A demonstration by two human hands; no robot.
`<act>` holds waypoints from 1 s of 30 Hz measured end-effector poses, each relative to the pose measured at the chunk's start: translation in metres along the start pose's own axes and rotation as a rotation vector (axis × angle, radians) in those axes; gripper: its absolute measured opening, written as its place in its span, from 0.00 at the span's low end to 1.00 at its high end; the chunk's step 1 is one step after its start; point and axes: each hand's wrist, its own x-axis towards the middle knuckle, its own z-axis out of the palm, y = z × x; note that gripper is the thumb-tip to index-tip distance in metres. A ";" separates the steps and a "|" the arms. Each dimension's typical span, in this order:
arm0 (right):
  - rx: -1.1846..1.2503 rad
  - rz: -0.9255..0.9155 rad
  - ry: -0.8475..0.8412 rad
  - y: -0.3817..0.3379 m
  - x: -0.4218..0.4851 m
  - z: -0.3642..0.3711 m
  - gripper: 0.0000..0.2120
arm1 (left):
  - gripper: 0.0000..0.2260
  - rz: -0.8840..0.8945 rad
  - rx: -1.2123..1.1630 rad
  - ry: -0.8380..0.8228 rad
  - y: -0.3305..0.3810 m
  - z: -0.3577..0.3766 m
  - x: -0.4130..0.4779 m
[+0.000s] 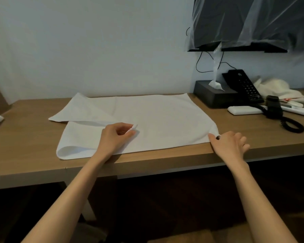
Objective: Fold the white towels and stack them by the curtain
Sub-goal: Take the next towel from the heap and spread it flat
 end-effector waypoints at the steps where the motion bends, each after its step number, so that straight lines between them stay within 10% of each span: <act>1: -0.008 -0.018 -0.015 -0.002 0.000 0.000 0.26 | 0.04 -0.006 -0.008 -0.002 -0.001 0.000 0.000; 7: 0.486 -0.231 0.080 -0.021 -0.013 0.005 0.06 | 0.08 -0.046 -0.132 0.039 -0.005 -0.001 0.000; 16: 0.946 -0.625 0.165 -0.108 -0.021 -0.031 0.16 | 0.04 -0.098 -0.472 0.226 0.027 -0.042 0.015; 25: 0.667 -1.184 -0.299 -0.219 -0.043 -0.080 0.07 | 0.07 0.033 -0.521 0.298 0.069 -0.102 0.045; 30: 0.341 -1.387 -0.228 -0.261 -0.050 -0.085 0.01 | 0.06 0.065 -0.497 0.214 0.069 -0.117 0.052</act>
